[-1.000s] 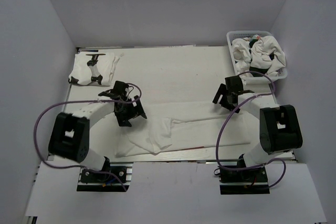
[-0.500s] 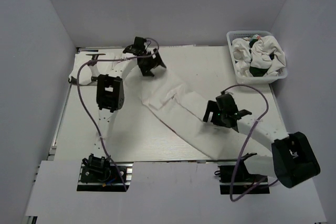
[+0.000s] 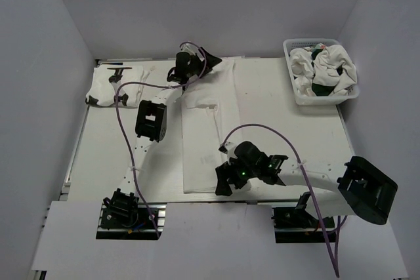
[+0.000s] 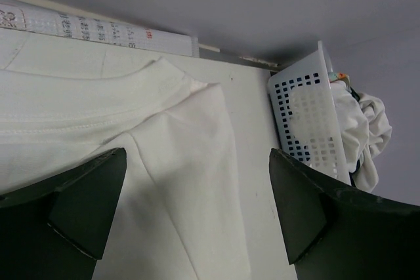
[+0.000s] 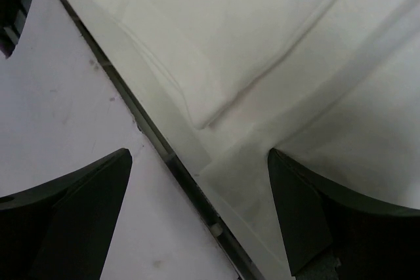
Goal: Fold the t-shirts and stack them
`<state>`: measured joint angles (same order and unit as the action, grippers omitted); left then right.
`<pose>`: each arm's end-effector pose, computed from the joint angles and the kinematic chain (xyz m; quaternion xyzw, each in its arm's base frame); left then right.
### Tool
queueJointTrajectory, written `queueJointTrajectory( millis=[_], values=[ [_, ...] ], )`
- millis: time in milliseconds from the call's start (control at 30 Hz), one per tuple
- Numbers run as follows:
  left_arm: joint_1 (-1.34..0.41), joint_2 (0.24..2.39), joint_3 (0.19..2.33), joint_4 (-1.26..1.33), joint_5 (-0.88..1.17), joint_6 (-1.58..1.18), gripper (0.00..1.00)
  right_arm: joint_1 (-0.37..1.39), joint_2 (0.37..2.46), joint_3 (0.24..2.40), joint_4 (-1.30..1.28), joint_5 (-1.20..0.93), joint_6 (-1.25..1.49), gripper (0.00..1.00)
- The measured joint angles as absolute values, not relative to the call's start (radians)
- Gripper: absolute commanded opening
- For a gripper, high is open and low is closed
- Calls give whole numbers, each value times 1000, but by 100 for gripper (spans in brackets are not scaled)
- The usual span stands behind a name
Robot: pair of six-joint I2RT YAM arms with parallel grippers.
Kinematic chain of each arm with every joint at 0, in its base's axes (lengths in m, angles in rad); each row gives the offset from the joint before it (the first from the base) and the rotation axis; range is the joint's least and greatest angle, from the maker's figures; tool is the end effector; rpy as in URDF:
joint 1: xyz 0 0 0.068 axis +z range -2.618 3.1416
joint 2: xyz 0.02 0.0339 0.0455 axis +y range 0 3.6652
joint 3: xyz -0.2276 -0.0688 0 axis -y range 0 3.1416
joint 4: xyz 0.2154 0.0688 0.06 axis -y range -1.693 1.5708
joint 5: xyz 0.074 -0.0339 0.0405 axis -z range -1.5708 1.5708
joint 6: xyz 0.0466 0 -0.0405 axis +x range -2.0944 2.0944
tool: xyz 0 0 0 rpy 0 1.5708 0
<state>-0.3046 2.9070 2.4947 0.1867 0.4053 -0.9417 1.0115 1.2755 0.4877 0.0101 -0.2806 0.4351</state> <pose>0.5446 -0.1905 0.1089 -0.1209 0.7669 -0.4840 0.4037 0.1126 0.2042 0.1376 -0.3114 0.8603 0.3498 0.2013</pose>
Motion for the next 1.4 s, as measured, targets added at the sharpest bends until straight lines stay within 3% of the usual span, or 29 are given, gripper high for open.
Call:
queueJointTrajectory(
  millis=[233, 400, 567, 733, 900, 1167, 1267, 1400],
  values=[
    [-313, 2900, 2481, 224, 367, -940, 100, 1065, 1283, 520, -39, -220, 350, 90],
    [-314, 2786, 2370, 109, 363, -852, 100, 1081, 1141, 532, -68, -127, 332, 90],
    [-308, 2374, 1958, 74, 480, -743, 100, 1079, 960, 523, -13, -16, 369, 90],
    [-290, 1839, 1516, 381, 749, -770, 100, 1078, 787, 405, 72, 65, 463, 90],
    [-335, 1379, 1101, 463, 778, -721, 96, 1077, 702, 326, 21, 119, 534, 90],
    [-410, 938, 648, -34, 445, -669, 95, 1077, 666, 327, -141, 236, 614, 90],
    [-439, 910, 550, -192, 374, -686, 99, 1076, 691, 327, -213, 269, 642, 90],
    [-498, 1029, 453, -344, 347, -708, 99, 1076, 761, 331, -272, 278, 659, 90]
  ],
)
